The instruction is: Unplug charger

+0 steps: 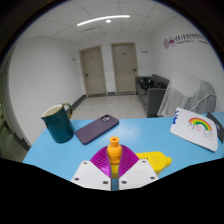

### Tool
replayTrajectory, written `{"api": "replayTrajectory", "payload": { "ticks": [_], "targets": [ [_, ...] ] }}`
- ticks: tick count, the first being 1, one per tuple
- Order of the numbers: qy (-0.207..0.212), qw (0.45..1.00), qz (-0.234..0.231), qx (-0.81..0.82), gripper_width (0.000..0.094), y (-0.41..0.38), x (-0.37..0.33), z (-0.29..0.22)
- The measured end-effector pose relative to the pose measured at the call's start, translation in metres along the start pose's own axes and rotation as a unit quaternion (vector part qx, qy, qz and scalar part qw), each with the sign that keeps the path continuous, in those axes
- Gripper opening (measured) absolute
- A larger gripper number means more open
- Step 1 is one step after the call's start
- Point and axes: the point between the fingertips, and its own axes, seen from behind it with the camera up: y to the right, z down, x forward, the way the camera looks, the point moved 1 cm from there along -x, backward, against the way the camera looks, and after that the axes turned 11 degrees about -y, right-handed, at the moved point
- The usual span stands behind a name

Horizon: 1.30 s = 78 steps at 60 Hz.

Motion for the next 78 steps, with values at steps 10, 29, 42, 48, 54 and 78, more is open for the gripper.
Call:
{"api": "replayTrajectory", "payload": {
  "ticks": [10, 29, 42, 48, 54, 78],
  "targets": [
    [0.125, 0.992, 0.012, -0.020, 0.0060, 0.011, -0.082, -0.118],
    [0.098, 0.985, 0.141, -0.014, 0.0061, 0.126, -0.148, -0.137],
    [-0.082, 0.980, 0.178, 0.024, 0.0065, 0.185, -0.089, 0.013],
    [-0.113, 0.981, 0.158, 0.027, 0.0102, 0.190, -0.067, 0.043],
    [-0.137, 0.981, 0.140, 0.013, 0.0130, 0.190, -0.052, 0.056],
    [-0.085, 0.996, 0.030, -0.011, 0.0842, 0.187, -0.093, 0.037]
  ]
}}
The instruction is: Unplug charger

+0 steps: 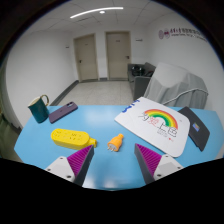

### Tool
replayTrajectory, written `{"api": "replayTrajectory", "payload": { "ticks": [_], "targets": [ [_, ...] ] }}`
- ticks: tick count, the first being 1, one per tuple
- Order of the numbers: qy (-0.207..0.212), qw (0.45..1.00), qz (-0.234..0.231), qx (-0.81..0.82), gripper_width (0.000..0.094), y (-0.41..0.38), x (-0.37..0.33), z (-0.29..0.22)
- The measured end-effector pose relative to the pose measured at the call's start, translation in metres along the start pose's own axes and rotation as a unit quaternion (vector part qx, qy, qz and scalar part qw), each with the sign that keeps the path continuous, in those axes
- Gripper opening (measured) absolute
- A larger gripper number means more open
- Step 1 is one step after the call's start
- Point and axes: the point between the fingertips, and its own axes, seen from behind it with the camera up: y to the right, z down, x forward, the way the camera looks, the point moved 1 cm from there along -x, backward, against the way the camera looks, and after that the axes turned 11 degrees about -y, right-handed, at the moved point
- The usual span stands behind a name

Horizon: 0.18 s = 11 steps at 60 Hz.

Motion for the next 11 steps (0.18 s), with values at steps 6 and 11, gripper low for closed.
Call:
{"api": "replayTrajectory", "payload": {
  "ticks": [6, 11],
  "targets": [
    [0.023, 1.000, -0.021, -0.003, 0.0840, 0.008, -0.037, 0.002],
    [0.033, 0.999, -0.025, 0.005, 0.0840, 0.024, -0.068, 0.010]
  ]
}}
